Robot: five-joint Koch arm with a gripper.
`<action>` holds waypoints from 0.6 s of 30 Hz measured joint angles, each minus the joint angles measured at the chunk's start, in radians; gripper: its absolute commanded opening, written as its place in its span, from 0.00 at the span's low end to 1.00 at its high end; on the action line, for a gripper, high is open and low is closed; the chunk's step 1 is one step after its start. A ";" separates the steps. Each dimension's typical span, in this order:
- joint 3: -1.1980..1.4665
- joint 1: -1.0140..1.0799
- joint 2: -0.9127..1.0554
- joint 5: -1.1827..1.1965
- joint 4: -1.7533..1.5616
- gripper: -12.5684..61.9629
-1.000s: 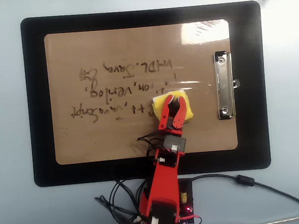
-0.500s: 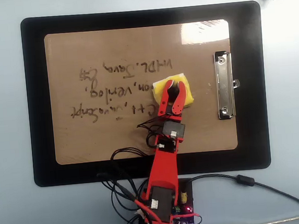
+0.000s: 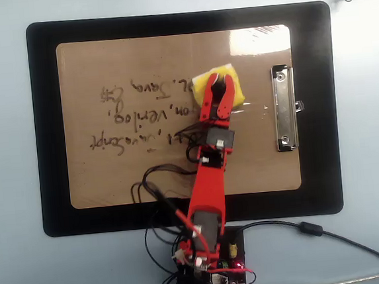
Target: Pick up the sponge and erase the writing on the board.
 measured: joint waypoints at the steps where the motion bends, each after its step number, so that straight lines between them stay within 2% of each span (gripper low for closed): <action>1: 0.104 -0.006 0.103 0.002 0.006 0.06; 4: 0.373 -0.012 0.357 -0.003 0.029 0.06; 6: 0.410 -0.009 0.403 -0.011 0.061 0.06; 8: 0.308 -0.009 0.313 -0.020 0.058 0.06; 12: -0.163 -0.021 -0.110 -0.021 0.000 0.06; 14: -0.089 -0.029 -0.109 -0.023 -0.055 0.06; 18: 0.356 -0.060 0.227 -0.023 -0.114 0.06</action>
